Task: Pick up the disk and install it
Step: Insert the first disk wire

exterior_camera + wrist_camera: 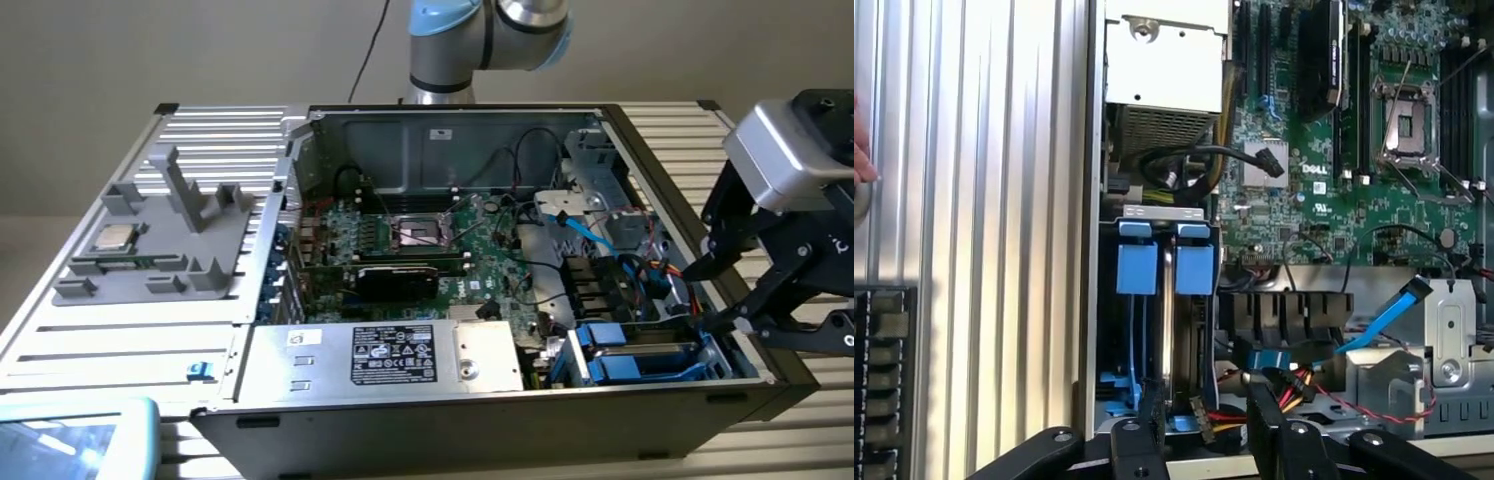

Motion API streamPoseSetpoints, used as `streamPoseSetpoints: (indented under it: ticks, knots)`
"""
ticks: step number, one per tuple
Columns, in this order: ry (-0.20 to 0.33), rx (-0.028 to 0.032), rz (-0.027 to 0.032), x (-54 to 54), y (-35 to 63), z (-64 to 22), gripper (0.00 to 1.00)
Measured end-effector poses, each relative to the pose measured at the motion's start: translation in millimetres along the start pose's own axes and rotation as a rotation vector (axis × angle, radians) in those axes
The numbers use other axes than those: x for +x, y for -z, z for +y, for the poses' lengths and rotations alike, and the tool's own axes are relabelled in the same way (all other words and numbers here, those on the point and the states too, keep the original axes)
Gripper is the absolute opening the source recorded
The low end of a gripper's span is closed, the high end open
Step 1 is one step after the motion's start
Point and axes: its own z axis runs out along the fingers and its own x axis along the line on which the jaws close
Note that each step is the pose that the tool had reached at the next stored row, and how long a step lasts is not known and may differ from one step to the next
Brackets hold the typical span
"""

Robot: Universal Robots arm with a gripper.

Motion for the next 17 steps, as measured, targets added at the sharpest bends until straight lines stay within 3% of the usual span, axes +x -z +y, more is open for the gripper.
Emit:
streamPoseSetpoints:
  ticks: [7,11,15,17]
  knots:
    - [0.031,0.0065,-0.0209,6.9,-2.7,0.0,0.45]
    - [0.069,0.0034,-0.0329,8.1,-5.0,0.1,0.45]
    - [0.134,-0.0067,-0.0343,8.5,-6.9,0.0,0.45]
    - [0.157,-0.0039,-0.0335,8.6,-7.2,0.0,0.45]
